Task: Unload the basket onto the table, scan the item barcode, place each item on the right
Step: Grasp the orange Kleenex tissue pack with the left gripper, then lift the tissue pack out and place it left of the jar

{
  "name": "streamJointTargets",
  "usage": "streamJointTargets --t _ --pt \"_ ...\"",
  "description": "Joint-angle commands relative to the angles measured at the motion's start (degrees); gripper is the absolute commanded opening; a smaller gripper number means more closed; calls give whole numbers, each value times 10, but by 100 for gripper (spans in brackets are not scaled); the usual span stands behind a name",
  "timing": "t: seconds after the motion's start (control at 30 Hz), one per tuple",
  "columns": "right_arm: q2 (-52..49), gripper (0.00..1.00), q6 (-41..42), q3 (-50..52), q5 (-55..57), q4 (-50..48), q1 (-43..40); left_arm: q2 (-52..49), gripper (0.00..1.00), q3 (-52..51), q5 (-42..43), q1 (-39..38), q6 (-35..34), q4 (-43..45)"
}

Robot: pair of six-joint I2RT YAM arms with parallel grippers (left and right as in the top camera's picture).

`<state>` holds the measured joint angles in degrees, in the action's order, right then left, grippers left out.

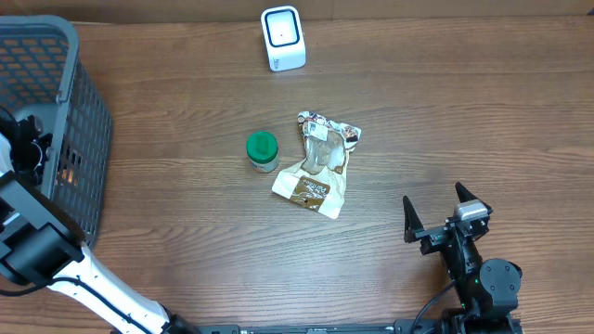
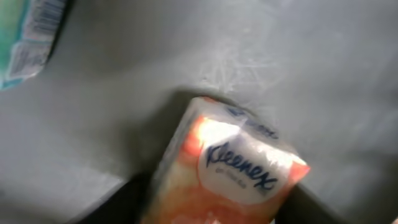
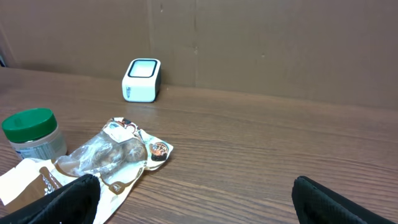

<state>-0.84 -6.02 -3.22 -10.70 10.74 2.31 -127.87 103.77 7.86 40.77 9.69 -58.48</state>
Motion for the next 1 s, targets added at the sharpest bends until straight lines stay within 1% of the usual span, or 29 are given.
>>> streamJointTargets --t 0.0,0.03,0.07,0.13,0.17,0.3,0.47,0.63,0.73,0.97 --pt "7 100 0 0 -3 -2 2 -21 25 1 11 -3 1 -8" --pt "7 100 -1 0 -3 -2 2 -21 19 1 9 -3 -3 -9" --pt "7 100 0 0 -3 -2 2 -21 16 2 7 -3 -9 -11" --pt "7 100 0 0 -3 -2 2 -19 6 3 7 -3 -12 -16" --pt "7 100 -1 0 -3 -2 2 -17 4 3 7 -3 -13 -19" --pt "7 100 0 0 -3 -2 2 -4 4 10 8 -3 -19 -31" --pt "7 100 -1 0 -3 -2 2 34 4 43 16 -3 -62 -47" --pt "7 100 0 0 -3 -2 2 104 4 89 37 -3 -112 -61" --pt "7 100 -1 0 -3 -2 2 160 4 118 76 -3 -130 -66" --pt "7 100 -1 0 -3 -2 2 313 4 135 226 -10 -136 -76"
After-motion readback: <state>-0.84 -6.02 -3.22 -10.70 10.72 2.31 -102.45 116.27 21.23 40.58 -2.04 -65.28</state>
